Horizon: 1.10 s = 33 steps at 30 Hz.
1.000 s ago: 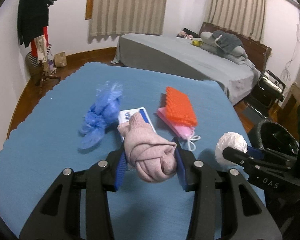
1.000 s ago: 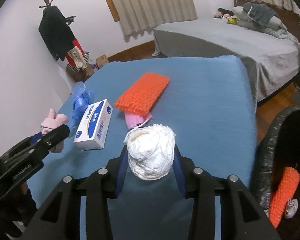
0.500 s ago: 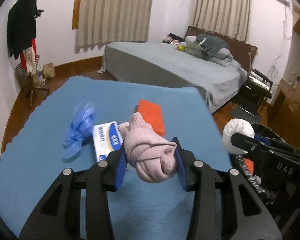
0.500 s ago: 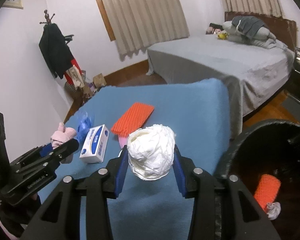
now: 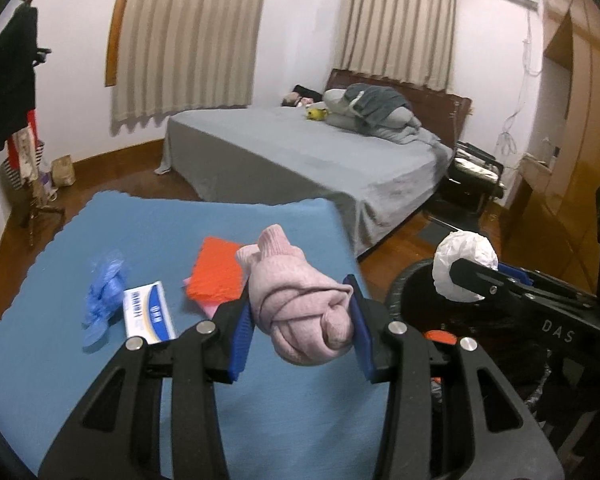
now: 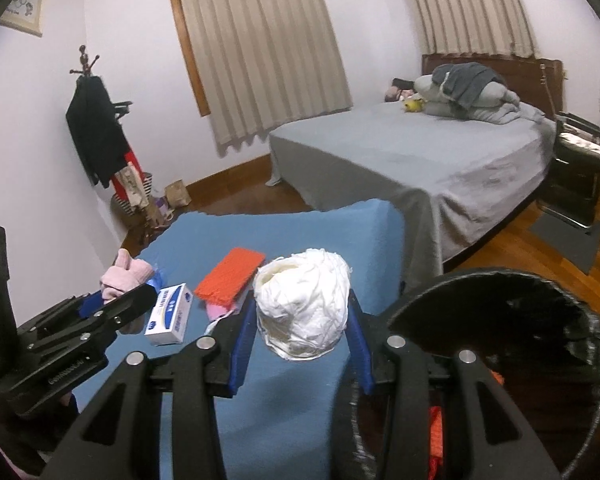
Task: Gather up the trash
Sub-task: 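Carry the pink sock and white mesh ball over the bin and release both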
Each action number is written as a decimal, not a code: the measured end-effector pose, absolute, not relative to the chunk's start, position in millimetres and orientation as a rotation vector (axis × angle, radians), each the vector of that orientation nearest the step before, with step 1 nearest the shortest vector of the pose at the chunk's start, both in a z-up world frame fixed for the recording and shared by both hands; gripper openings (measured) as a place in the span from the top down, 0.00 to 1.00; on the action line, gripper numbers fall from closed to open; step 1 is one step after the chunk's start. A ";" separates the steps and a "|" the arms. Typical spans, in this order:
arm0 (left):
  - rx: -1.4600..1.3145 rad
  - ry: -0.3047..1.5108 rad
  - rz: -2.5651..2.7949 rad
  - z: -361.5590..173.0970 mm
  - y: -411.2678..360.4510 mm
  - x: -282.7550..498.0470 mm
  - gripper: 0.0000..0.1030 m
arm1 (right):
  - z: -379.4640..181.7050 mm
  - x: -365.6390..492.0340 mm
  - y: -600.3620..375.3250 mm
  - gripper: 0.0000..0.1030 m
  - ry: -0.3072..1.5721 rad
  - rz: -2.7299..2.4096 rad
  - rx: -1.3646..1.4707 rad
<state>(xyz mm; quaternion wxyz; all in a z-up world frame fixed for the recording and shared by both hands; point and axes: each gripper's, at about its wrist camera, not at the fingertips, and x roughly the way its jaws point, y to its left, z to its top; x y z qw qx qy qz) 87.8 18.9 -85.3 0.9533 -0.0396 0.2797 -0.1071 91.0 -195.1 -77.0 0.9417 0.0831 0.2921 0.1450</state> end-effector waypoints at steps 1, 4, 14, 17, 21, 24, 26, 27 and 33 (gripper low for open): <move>-0.079 0.567 -0.225 -84.4 15.3 87.7 0.60 | -76.5 89.4 -200.1 0.59 0.594 0.285 0.172; -0.074 0.563 -0.258 -81.3 1.8 88.1 0.60 | -76.1 86.1 -216.0 0.59 0.589 0.255 0.179; -0.042 0.559 -0.379 -82.0 -58.0 98.2 0.60 | -78.9 74.2 -272.4 0.59 0.581 0.133 0.202; -0.033 0.561 -0.417 -84.7 -76.7 101.8 0.60 | -81.8 70.2 -291.9 0.59 0.582 0.090 0.211; -0.019 0.563 -0.463 -88.3 -98.5 105.5 0.60 | -85.7 63.6 -311.4 0.59 0.584 0.041 0.218; -0.009 0.573 -0.503 -92.8 -118.7 109.7 0.60 | -89.8 61.1 -327.5 0.59 0.590 0.007 0.227; -0.003 0.579 -0.525 -96.3 -128.6 112.1 0.60 | -92.6 59.1 -337.8 0.59 0.594 -0.016 0.234; 0.001 0.584 -0.540 -98.6 -135.6 113.3 0.60 | -93.6 58.5 -341.8 0.59 0.595 -0.024 0.235; 0.023 0.611 -0.606 -115.0 -164.6 116.7 0.60 | -100.8 54.4 -362.2 0.57 0.606 -0.072 0.246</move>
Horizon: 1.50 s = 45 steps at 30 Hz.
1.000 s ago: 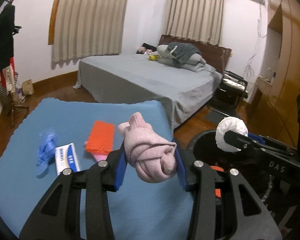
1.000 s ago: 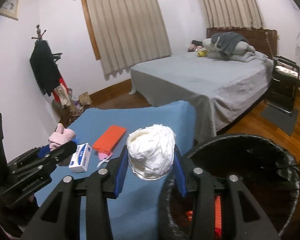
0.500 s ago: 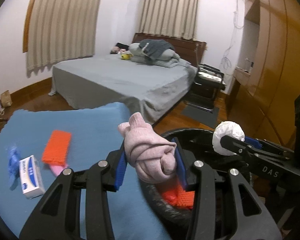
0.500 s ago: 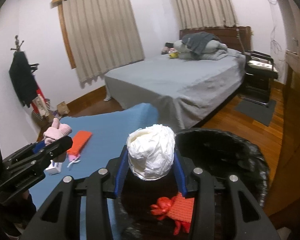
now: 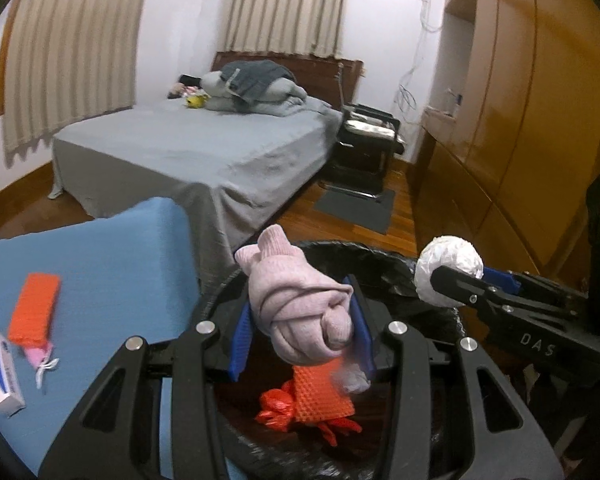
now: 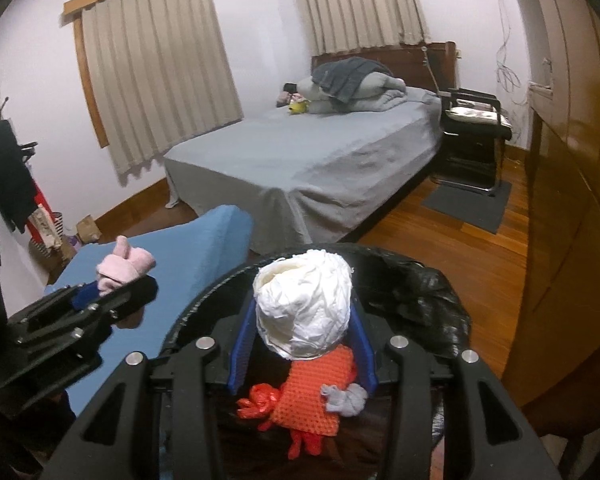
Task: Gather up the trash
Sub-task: 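Carry the pink sock and white mesh ball over the bin and release both, then move both tools back over the mat toward the tissue box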
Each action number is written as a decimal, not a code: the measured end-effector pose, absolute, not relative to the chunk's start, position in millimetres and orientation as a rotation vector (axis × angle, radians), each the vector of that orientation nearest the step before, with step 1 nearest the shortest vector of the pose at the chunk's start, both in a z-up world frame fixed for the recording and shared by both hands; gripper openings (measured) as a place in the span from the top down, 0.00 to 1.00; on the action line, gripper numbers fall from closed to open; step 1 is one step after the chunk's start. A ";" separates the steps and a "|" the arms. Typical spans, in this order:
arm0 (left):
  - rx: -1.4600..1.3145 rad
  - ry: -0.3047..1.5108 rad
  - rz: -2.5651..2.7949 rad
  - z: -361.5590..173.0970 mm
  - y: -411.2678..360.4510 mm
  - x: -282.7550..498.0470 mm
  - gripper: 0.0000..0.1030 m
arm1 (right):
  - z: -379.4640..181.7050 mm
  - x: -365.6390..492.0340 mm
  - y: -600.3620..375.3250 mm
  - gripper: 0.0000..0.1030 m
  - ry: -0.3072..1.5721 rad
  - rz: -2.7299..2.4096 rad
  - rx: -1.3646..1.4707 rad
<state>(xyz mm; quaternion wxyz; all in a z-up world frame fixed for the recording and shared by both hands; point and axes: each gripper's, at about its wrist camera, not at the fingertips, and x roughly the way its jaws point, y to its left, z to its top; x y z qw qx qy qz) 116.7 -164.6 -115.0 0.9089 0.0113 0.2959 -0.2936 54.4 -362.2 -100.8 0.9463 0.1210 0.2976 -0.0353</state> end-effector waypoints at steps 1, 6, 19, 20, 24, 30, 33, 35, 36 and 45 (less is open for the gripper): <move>0.027 0.616 -0.614 -118.4 -168.8 118.1 0.60 | -102.3 53.9 -366.6 0.56 0.607 -0.079 0.249; 0.028 0.653 -0.650 -131.4 -181.4 124.0 0.55 | -105.9 53.7 -380.3 0.52 0.612 -0.111 0.258; 0.005 0.638 -0.565 -127.8 -162.1 129.7 0.32 | -101.0 46.6 -392.0 0.06 0.569 -0.174 0.257; 0.001 0.632 -0.549 -125.9 -157.2 129.5 0.30 | -100.2 46.5 -390.6 0.06 0.565 -0.175 0.258; -0.010 0.615 -0.483 -119.5 -131.0 127.1 0.23 | -100.3 49.6 -381.9 0.06 0.577 -0.162 0.270; -0.014 0.615 -0.379 -119.5 -85.2 120.3 0.21 | -105.6 58.6 -353.6 0.06 0.593 -0.113 0.255; -0.016 0.618 -0.333 -120.4 -64.0 119.2 0.21 | -109.0 64.4 -336.7 0.06 0.602 -0.081 0.253; -0.017 0.621 -0.299 -121.0 -46.4 117.2 0.21 | -110.9 69.0 -323.5 0.06 0.610 -0.056 0.247; -0.018 0.621 -0.283 -121.4 -39.3 116.1 0.21 | -111.9 71.8 -315.3 0.06 0.615 -0.039 0.239; -0.038 0.633 -0.105 -127.8 37.3 113.2 0.21 | -117.2 96.3 -245.3 0.06 0.633 0.098 0.188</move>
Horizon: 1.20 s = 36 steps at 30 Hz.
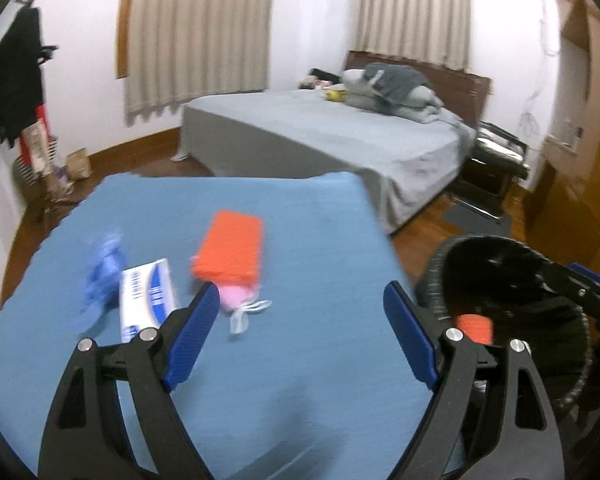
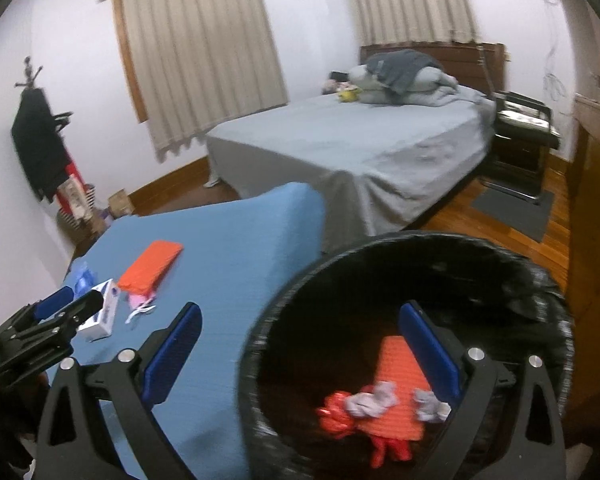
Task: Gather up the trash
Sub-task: 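Move both tools back over the mat toward the tissue box, then grasp the white tissue box with the left tool while the right tool grasps the orange foam net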
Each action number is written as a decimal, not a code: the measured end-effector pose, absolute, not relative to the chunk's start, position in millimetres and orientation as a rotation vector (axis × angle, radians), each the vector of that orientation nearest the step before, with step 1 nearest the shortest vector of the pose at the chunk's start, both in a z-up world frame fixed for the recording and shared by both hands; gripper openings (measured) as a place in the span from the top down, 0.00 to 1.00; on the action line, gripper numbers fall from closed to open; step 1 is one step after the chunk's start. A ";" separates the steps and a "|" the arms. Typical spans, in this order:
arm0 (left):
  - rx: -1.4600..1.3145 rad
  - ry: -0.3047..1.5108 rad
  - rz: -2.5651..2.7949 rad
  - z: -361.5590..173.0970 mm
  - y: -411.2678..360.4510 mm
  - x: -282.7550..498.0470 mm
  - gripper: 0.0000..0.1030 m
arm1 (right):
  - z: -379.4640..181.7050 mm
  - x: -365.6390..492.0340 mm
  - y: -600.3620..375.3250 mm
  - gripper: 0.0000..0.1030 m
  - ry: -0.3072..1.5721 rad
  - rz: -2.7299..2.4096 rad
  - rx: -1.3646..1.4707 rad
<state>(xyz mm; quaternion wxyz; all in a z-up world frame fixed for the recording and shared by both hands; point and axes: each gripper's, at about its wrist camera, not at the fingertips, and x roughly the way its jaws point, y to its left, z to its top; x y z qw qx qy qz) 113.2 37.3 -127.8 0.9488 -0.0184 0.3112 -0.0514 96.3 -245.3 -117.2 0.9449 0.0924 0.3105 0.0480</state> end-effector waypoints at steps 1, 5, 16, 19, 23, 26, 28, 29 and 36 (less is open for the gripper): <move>-0.040 0.635 -0.082 -129.1 46.1 113.4 0.21 | -118.3 98.9 -237.6 0.06 0.634 0.111 0.183; -0.058 0.651 0.002 -135.8 77.4 116.7 0.21 | -125.3 112.1 -206.3 0.06 0.647 0.161 0.157; -0.126 0.728 0.123 -169.7 135.2 139.0 0.23 | -153.6 140.7 -151.0 0.06 0.703 0.218 0.113; -0.142 0.747 0.132 -175.9 142.1 146.2 0.25 | -159.2 146.5 -141.7 0.06 0.713 0.224 0.106; -0.150 0.769 0.134 -183.2 146.8 157.8 0.26 | -164.7 152.3 -132.2 0.06 0.727 0.231 0.101; -0.152 0.779 0.136 -187.0 145.9 165.1 0.28 | -166.7 155.6 -126.6 0.06 0.734 0.237 0.095; -0.150 0.787 0.139 -190.5 145.4 167.8 0.28 | -167.7 158.9 -125.3 0.06 0.737 0.239 0.093; -0.149 0.794 0.141 -192.8 145.5 170.9 0.29 | -168.6 160.3 -124.2 0.06 0.739 0.240 0.092; -0.163 0.857 0.141 -205.1 146.7 186.9 0.40 | -171.6 169.0 -120.0 0.06 0.746 0.242 0.093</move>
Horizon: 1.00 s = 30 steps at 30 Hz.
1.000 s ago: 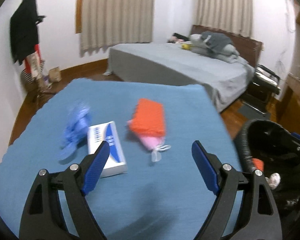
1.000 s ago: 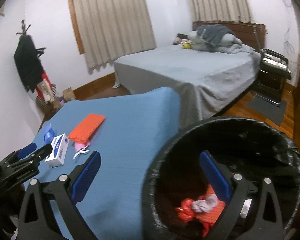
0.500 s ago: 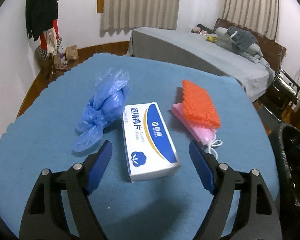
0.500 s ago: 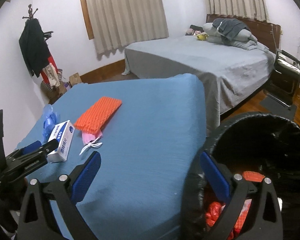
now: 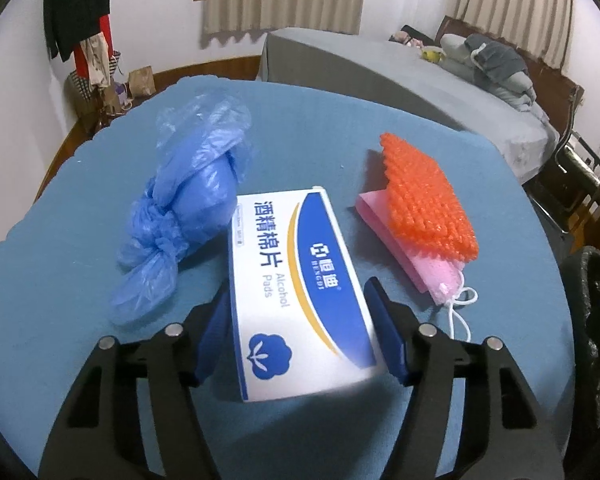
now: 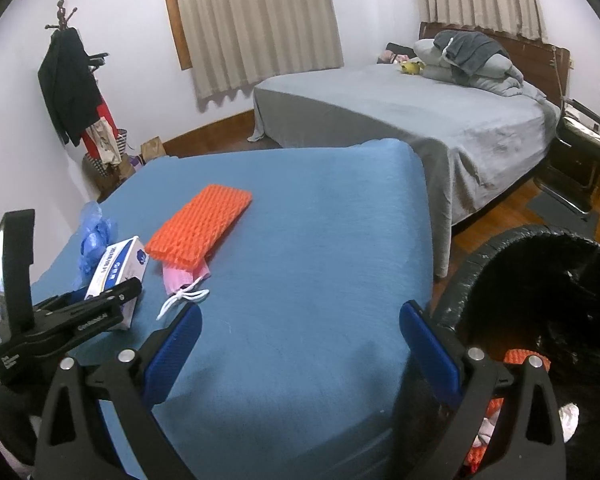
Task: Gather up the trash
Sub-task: 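Grasp the white tissue box with the left tool while the right tool grasps the orange foam net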
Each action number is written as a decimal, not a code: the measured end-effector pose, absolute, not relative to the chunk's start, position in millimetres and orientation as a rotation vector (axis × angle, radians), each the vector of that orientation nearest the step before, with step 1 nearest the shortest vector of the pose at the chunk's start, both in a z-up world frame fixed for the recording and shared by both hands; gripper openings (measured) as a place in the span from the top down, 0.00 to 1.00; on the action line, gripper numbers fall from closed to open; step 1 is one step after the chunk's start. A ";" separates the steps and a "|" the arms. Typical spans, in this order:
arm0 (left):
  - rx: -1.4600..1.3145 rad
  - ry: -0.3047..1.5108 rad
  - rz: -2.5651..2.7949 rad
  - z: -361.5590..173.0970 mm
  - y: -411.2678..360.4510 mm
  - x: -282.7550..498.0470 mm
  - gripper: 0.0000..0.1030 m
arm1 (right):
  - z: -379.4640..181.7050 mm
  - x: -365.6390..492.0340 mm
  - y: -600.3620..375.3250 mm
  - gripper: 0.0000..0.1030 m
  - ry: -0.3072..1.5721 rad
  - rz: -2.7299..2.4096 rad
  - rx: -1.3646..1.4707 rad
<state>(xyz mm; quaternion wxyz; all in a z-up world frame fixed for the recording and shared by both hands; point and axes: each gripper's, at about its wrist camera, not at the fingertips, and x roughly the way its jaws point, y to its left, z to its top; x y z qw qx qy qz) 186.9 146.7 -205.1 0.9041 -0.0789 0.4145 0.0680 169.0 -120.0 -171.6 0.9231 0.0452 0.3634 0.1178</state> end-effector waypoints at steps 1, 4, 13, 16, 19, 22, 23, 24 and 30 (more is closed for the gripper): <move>-0.162 0.856 0.139 -204.7 146.7 188.0 0.42 | -171.6 170.8 -119.0 0.06 0.745 0.243 0.092; -0.167 0.852 0.135 -205.0 145.9 188.0 0.45 | -170.8 175.7 -113.4 0.06 0.742 0.247 0.094; -0.157 0.804 0.127 -192.8 154.5 186.5 0.47 | -167.4 200.3 -84.3 0.06 0.737 0.285 0.117; -0.166 0.795 0.133 -190.5 161.8 187.4 0.47 | -168.8 211.3 -71.9 0.06 0.747 0.299 0.125; -0.172 0.784 0.139 -188.8 166.8 188.0 0.47 | -171.6 223.3 -58.2 0.08 0.762 0.318 0.133; -0.181 0.777 0.141 -187.8 171.8 188.7 0.47 | -176.2 234.2 -45.0 0.13 0.783 0.333 0.116; -0.183 0.774 0.143 -187.5 173.4 189.2 0.47 | -177.8 237.6 -41.5 0.13 0.791 0.339 0.118; -0.184 0.773 0.144 -187.4 174.4 189.4 0.47 | -180.1 240.9 -38.1 0.15 0.801 0.346 0.122; -0.198 0.767 0.151 -188.2 176.5 190.7 0.47 | -194.8 252.4 -24.2 0.28 0.859 0.385 0.137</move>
